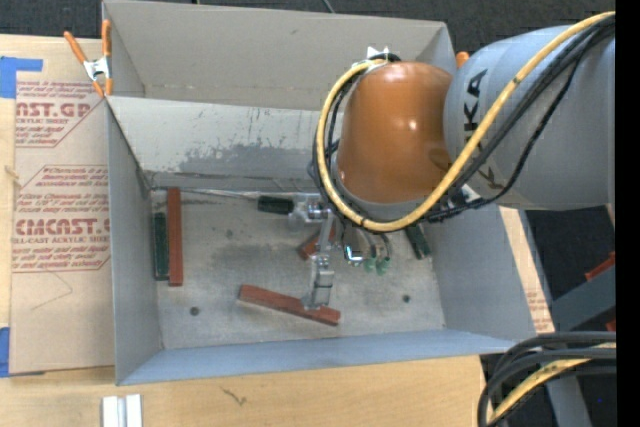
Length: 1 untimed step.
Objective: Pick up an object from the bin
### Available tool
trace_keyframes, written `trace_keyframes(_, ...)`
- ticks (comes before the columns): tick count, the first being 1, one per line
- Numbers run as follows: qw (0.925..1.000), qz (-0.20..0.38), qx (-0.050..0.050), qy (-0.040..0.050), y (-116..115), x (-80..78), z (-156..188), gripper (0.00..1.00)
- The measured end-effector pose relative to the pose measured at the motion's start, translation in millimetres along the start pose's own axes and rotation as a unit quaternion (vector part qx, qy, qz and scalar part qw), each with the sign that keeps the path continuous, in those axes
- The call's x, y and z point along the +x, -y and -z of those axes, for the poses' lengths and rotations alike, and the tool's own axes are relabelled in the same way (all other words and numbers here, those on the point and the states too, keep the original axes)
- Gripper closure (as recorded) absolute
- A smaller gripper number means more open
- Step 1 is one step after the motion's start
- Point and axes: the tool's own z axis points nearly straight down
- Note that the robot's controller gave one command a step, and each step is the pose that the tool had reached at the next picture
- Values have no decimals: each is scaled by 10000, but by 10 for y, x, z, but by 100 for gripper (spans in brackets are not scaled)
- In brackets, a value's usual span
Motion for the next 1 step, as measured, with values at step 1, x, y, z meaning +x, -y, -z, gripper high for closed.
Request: trace_keyframes(1, 10000, -6, -4, 40, 5, -18, 41, 0)
